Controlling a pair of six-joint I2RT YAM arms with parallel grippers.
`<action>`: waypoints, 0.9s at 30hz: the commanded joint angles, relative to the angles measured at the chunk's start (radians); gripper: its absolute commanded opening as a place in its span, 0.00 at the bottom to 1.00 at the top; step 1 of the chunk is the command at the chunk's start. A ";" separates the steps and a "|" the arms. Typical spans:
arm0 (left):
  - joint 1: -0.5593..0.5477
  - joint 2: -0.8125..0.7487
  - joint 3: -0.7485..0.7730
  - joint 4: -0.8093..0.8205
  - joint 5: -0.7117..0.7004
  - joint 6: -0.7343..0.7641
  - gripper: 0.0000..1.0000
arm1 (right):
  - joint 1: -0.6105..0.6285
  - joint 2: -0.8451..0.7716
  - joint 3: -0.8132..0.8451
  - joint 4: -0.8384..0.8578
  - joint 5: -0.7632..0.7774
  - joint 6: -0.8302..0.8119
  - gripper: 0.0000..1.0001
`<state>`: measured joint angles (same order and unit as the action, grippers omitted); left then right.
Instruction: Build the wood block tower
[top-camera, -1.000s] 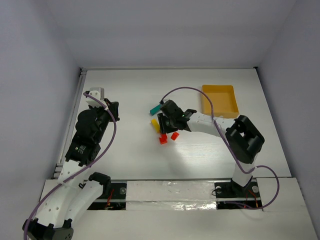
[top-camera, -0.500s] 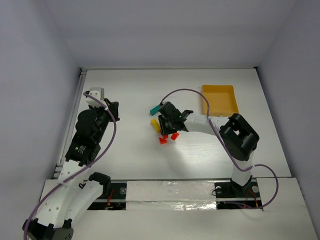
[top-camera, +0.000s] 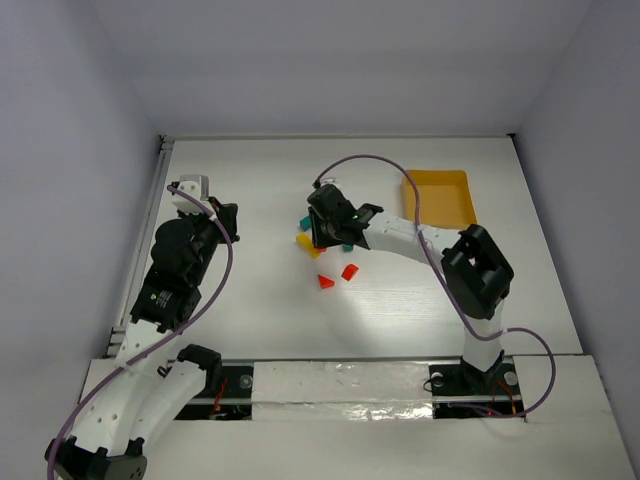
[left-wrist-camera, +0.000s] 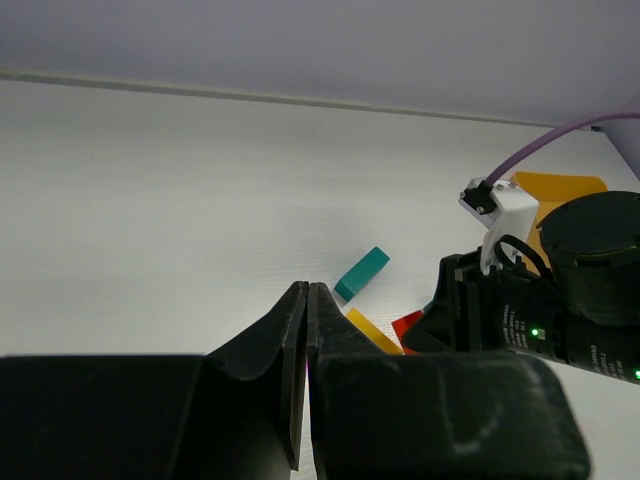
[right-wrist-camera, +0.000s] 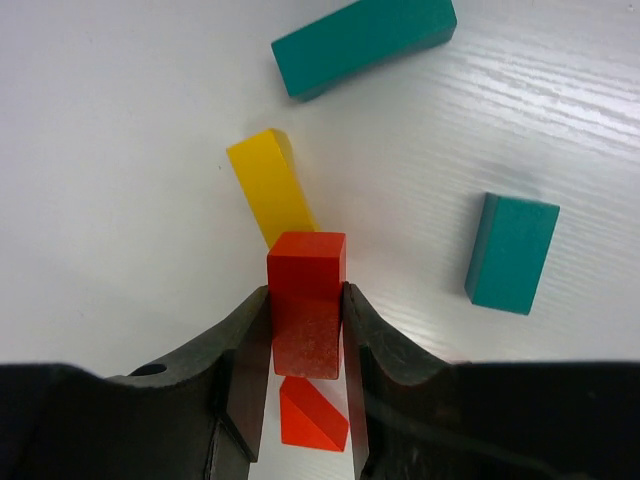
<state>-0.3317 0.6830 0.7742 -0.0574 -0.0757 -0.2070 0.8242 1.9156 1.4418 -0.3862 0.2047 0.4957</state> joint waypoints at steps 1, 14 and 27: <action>0.006 -0.007 0.005 0.037 0.017 -0.003 0.00 | -0.010 0.046 0.052 0.010 0.032 0.017 0.29; 0.006 0.001 0.007 0.039 0.020 -0.003 0.00 | -0.071 0.112 0.074 0.021 0.050 0.020 0.29; 0.006 0.007 0.007 0.039 0.020 -0.002 0.00 | -0.071 0.151 0.074 0.049 0.027 0.034 0.31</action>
<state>-0.3317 0.6926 0.7742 -0.0578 -0.0612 -0.2070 0.7532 2.0525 1.4864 -0.3809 0.2287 0.5179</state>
